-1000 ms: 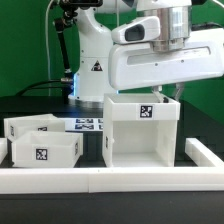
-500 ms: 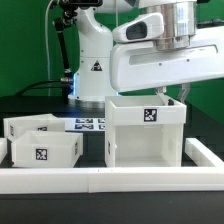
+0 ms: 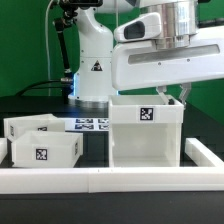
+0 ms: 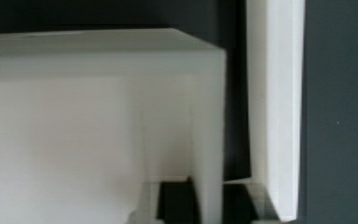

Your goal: Assemble drawer

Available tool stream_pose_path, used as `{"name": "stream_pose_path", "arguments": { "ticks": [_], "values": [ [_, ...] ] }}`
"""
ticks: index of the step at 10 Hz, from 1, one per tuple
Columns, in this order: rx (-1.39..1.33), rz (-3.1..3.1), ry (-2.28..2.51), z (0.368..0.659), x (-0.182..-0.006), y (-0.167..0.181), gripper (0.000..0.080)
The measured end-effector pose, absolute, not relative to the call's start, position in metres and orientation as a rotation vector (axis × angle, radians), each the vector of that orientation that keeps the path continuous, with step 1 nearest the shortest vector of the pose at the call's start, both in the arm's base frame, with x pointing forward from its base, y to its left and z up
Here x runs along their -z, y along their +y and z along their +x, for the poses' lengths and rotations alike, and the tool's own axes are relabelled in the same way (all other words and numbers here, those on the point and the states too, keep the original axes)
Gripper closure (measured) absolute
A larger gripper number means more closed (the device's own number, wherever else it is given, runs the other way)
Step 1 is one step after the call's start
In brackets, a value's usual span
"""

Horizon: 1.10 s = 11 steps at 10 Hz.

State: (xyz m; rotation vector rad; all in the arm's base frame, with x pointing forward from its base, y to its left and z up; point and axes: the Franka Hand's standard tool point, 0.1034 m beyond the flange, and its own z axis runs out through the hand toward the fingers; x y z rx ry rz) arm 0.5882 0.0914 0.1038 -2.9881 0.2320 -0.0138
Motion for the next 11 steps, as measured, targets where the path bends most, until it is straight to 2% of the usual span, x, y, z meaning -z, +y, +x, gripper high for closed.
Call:
{"name": "stream_pose_path", "arguments": {
  "ticks": [6, 11],
  "values": [
    [0.039, -2.763, 1.076, 0.589, -0.100, 0.099, 0.0755],
    [0.005, -2.574, 1.414, 0.595, -0.104, 0.096, 0.0755]
  ]
}}
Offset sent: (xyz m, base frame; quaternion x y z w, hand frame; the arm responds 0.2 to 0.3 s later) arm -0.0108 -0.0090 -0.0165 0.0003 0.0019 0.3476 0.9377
